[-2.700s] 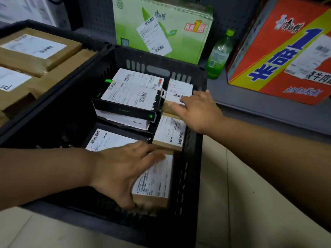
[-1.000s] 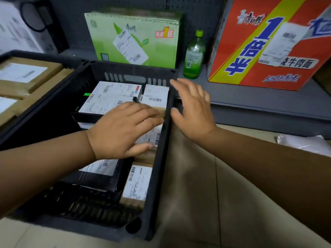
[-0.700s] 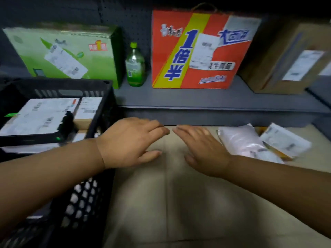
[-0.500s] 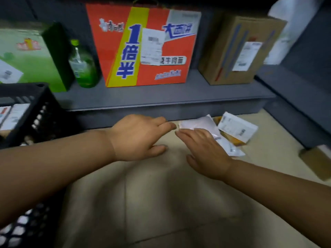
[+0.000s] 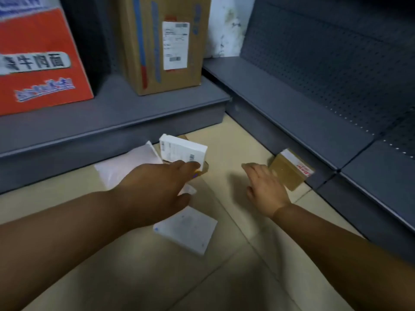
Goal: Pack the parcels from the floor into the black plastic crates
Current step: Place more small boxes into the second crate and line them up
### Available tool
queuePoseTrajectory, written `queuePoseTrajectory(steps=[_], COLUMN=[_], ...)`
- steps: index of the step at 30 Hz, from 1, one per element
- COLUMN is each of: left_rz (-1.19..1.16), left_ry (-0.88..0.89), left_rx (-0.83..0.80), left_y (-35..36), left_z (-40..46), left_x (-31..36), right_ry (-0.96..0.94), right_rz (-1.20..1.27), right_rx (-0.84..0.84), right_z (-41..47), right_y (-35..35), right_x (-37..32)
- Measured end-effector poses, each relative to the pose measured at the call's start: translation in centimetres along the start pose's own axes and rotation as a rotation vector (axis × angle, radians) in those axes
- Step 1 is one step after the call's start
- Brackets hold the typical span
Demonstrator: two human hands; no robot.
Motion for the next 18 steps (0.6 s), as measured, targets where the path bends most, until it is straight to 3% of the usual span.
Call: queuePoseTrajectory(steps=[5, 8, 12, 18], left_rz=[-0.028, -0.02, 0.032, -0.005], left_ry=[0.023, 0.045, 0.036, 0.028], left_rx=[-0.06, -0.07, -0.137, -0.194], left_y=[3.0, 4.1, 5.9, 7.8], left_z=[5.6, 7.7, 9.2, 9.7], left_x=[2.2, 3.4, 3.6, 3.1], right_ry=[0.418, 0.617, 0.669, 0.683], right_rz=[-0.096, -0.009, -0.087, -0.095], right_rx=[-0.182, -0.219, -0.311, -0.142], right_z=[0.8, 0.1, -0.4, -0.3], right_y=[3.4, 5.8, 9.2, 9.8], right_x=[12.9, 17.8, 20.1, 19.6])
Point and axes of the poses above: each hand's wrist, its own z-axis towards the middle knuckle, its own y-axis out of the palm, x = y × z, the point moved 7 cm from there along z, towards the middle knuckle, and after that the axes turned 2 degrees about y, right-handed, at the moved point
